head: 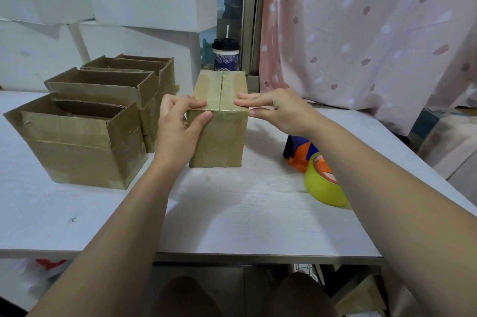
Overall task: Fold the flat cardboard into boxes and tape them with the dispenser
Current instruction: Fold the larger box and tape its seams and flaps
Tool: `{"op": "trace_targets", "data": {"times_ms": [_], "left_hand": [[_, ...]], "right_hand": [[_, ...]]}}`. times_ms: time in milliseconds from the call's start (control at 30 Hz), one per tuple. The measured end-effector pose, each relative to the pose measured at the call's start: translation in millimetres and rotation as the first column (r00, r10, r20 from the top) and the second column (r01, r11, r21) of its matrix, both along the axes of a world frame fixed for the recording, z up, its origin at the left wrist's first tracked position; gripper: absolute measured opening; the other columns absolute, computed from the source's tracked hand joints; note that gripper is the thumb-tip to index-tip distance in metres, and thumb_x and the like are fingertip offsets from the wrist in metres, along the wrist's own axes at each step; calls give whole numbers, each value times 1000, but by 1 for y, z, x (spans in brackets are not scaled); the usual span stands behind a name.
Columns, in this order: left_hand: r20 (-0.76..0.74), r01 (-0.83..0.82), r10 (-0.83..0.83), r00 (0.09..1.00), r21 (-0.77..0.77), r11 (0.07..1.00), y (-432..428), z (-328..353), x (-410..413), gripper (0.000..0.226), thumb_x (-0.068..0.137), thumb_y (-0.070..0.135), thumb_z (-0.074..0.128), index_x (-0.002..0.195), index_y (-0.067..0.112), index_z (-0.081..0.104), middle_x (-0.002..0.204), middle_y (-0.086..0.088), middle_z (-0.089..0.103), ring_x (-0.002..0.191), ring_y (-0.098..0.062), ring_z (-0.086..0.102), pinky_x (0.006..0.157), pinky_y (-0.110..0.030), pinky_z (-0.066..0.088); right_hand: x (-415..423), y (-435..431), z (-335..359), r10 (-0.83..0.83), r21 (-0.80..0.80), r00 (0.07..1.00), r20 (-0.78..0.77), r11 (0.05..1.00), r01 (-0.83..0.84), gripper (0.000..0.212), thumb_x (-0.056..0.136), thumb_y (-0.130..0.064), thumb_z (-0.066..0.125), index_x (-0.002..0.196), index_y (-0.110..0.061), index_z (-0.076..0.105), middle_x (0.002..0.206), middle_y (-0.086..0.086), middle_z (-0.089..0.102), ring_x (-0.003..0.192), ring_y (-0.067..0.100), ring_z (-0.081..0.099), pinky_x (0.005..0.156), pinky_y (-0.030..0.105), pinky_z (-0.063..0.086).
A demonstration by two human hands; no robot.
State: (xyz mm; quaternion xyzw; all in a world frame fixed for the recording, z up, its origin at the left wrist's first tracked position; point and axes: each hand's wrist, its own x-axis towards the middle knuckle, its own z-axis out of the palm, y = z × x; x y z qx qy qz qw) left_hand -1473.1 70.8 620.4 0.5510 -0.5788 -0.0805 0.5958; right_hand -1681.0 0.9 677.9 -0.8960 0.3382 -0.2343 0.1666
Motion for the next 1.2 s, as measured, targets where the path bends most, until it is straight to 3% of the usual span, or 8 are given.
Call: {"op": "trace_targets", "data": {"times_ms": [167,300,467,567,800,933,1000,1200], "left_hand": [[73,-15,12,997,47,999,1,5,3,13,87,27,66,99,25,61,103,9,38,86,18,41,72,-5,34],[249,-213,193,949,55,975,3,7,-10,34,76,52,67,95,27,52,105,9,39,79,1,45,65,-27,39],[377,-375,338,862,26,927,2,12,-24,50,71,70,58,87,26,40,101,5,48,74,-15,46,50,-24,24],[394,-380,344,852,14,925,-1,12,-22,48,74,68,59,85,24,44,95,6,45,71,-18,46,53,-26,28],[191,6,-12,982,32,999,-3,11,6,11,85,19,68,93,14,62,101,6,50,105,-15,54,85,-25,38],[52,184,-191,980,124,975,2,16,11,13,91,9,59,90,22,61,116,0,52,114,-6,51,93,-24,42],[-68,304,-297,952,160,939,9,21,19,27,95,5,52,94,29,64,127,4,53,98,8,55,76,-15,47],[72,276,-303,950,259,926,20,17,31,54,96,-7,38,123,37,57,129,37,41,131,-4,39,110,-41,28]], "right_hand": [[4,4,-3,-45,-28,998,44,999,46,35,96,-14,56,125,-32,61,136,-15,53,127,-3,42,100,5,28],[7,15,-7,-89,-30,996,21,996,90,56,86,1,49,130,-34,57,142,-18,46,134,1,37,103,12,25],[16,28,-20,-174,-17,971,164,984,179,42,87,-39,64,129,-34,59,143,-18,46,134,1,38,111,28,29],[22,26,-24,-215,-25,939,268,973,230,35,87,-37,66,122,-28,66,137,-11,54,129,5,45,109,25,31],[24,23,-32,-207,117,892,401,978,174,30,88,-27,67,118,-25,69,135,-10,56,112,-15,45,95,-2,28],[26,26,-37,-212,290,841,498,955,68,28,92,-19,63,120,-20,67,140,-8,52,119,-6,48,99,7,35],[29,31,-36,-241,326,820,519,943,70,29,94,-18,59,122,-18,66,143,-7,48,128,4,46,110,24,35],[9,43,-18,-325,154,931,167,941,301,48,97,-19,50,143,-32,43,129,-3,60,102,12,60,80,13,37]]}}
